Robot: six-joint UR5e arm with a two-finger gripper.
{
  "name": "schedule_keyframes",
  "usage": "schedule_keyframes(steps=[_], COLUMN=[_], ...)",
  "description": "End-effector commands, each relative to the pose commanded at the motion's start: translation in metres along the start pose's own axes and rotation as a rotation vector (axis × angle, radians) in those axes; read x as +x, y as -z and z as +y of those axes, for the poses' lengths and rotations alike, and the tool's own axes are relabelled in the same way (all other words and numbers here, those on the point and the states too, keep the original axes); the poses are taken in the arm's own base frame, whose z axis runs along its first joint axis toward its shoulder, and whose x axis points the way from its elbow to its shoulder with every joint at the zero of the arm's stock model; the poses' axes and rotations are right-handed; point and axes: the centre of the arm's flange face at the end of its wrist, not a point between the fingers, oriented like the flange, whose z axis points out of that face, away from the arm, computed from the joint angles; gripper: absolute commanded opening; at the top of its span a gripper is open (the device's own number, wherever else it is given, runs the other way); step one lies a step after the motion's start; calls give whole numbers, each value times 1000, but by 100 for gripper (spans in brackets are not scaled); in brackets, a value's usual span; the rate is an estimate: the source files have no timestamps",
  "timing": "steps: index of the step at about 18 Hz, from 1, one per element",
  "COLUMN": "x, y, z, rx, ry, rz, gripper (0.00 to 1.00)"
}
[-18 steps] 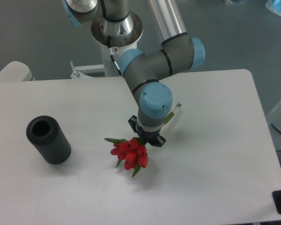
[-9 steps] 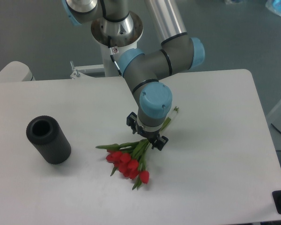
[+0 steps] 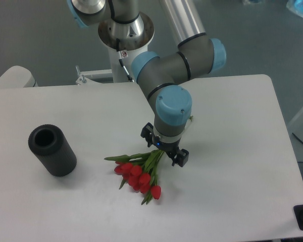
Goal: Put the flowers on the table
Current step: 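Lift the open gripper up and away from the tulips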
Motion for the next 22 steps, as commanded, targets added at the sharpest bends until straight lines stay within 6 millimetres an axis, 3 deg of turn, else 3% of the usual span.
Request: schedule_keyframes(steps=[5,12,22], x=[-21,-54,-55], y=[-10,-21,-22], z=[27,20,18], rx=[-5,-11,-13], ry=[-153,-163,-168], rz=[11,4,1], gripper=[100,100,100])
